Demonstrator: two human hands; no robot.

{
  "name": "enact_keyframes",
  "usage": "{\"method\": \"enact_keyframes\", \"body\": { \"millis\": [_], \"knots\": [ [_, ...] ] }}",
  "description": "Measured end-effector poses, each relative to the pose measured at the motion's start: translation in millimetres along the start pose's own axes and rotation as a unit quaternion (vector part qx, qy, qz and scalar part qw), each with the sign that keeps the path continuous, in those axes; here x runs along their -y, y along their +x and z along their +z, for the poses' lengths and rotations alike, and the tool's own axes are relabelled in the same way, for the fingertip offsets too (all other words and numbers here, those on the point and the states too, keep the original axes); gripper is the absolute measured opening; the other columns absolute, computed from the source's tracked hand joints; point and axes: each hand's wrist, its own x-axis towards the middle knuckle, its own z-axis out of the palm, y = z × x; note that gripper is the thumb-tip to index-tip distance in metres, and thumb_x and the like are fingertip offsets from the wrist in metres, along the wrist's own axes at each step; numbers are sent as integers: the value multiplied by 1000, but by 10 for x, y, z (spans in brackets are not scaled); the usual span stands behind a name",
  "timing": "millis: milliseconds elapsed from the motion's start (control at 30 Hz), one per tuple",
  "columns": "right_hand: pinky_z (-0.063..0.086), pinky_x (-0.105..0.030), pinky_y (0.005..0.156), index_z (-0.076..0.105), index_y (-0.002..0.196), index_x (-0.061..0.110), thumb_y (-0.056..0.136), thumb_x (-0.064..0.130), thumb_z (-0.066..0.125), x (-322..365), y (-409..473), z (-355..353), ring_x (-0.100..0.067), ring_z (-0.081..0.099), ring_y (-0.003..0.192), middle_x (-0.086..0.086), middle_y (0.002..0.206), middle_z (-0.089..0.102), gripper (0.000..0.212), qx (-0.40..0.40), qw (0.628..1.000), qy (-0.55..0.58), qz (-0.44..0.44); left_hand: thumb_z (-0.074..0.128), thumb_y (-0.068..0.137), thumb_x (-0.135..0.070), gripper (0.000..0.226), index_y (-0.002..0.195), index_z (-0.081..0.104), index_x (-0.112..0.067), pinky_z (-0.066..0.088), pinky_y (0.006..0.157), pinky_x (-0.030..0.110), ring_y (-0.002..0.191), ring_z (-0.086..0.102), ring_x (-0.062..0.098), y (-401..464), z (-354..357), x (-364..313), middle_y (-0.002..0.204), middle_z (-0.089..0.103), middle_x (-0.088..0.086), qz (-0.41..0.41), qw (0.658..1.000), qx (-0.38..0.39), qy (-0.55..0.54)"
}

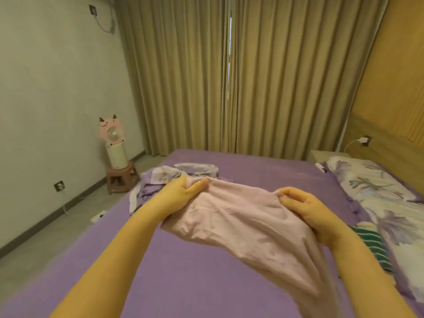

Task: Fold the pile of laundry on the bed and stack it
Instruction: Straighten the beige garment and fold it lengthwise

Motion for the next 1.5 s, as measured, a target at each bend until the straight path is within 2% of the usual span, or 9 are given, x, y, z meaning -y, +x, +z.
{"method": "enact_keyframes", "body": {
  "millis": [300, 500, 667, 800, 1100, 1200, 1333, 1433, 1500],
  "knots": [
    [43, -27, 72, 49, 128, 12, 89, 24, 65, -2413, 252, 1321, -19, 51, 101, -4, 122, 50, 44, 24, 932, -186, 311, 78, 75, -30, 51, 116, 47, -26, 47, 56, 25, 86, 60, 10, -464, 762, 2384, 103, 59, -7, -292, 948, 18, -127],
    [45, -26, 64, 58, 114, 4, 84, -2, 50, -3196, 544, 1931, -20, 55, 88, -7, 101, 59, 31, 61, 902, -204, 376, 66, 87, -11, 20, 107, 61, -10, 49, 72, 34, 89, 62, 26, -510, 934, 3429, 102, 67, 10, -357, 925, -30, -128],
    [39, -13, 68, 59, 107, 19, 100, 14, 42, -3797, 692, 2318, -18, 56, 90, 1, 98, 62, 19, 71, 909, -260, 318, 55, 95, -15, 19, 113, 61, -13, 43, 81, 28, 103, 59, 23, -533, 1030, 4186, 109, 64, 4, -383, 913, -89, -109],
    [44, -35, 74, 57, 119, 24, 100, 26, 40, -4154, 706, 2445, -31, 61, 96, -5, 107, 67, 25, 81, 866, -400, 288, 53, 97, -22, 23, 116, 63, -15, 37, 70, 21, 95, 59, 20, -442, 995, 4727, 104, 66, 0, -358, 932, -33, -38],
    [35, -28, 63, 56, 102, 22, 95, 28, 53, -4875, 1457, 2968, -17, 56, 77, 13, 80, 54, 9, 89, 880, -383, 265, 55, 94, -16, 56, 146, 34, -10, 43, 87, 46, 117, 51, 39, 98, 872, 5722, 134, 51, 19, -287, 917, 57, 270],
    [42, -30, 76, 56, 118, 19, 94, 20, 54, -5052, 1461, 3106, -24, 59, 99, 1, 106, 62, 24, 78, 882, -374, 276, 73, 77, -4, 54, 129, 57, -2, 49, 92, 50, 116, 56, 43, 214, 1278, 5569, 128, 56, 26, -139, 941, 66, 301],
    [40, -38, 100, 45, 137, 12, 92, 22, 59, -5061, 1391, 3020, -28, 53, 118, -6, 133, 55, 48, 63, 874, -393, 279, 90, 50, -38, 39, 85, 77, -26, 57, 81, 35, 100, 68, 20, 195, 2036, 5146, 103, 72, -2, 89, 919, 209, 323],
    [43, -38, 97, 43, 139, 13, 93, 25, 57, -5032, 1266, 2755, -28, 56, 114, -7, 129, 58, 49, 64, 860, -409, 299, 72, 75, -46, 49, 121, 64, -31, 42, 104, 42, 132, 46, 21, 102, 2473, 4931, 138, 54, 0, 29, 892, 286, 349],
    [44, -37, 93, 44, 138, 14, 94, 28, 56, -5027, 1115, 2521, -28, 58, 109, -7, 123, 61, 49, 63, 851, -419, 309, 49, 94, -43, 64, 150, 23, -28, 16, 112, 58, 146, 1, 32, -34, 2742, 4909, 159, 6, 12, -15, 876, 335, 347]
  ]
}}
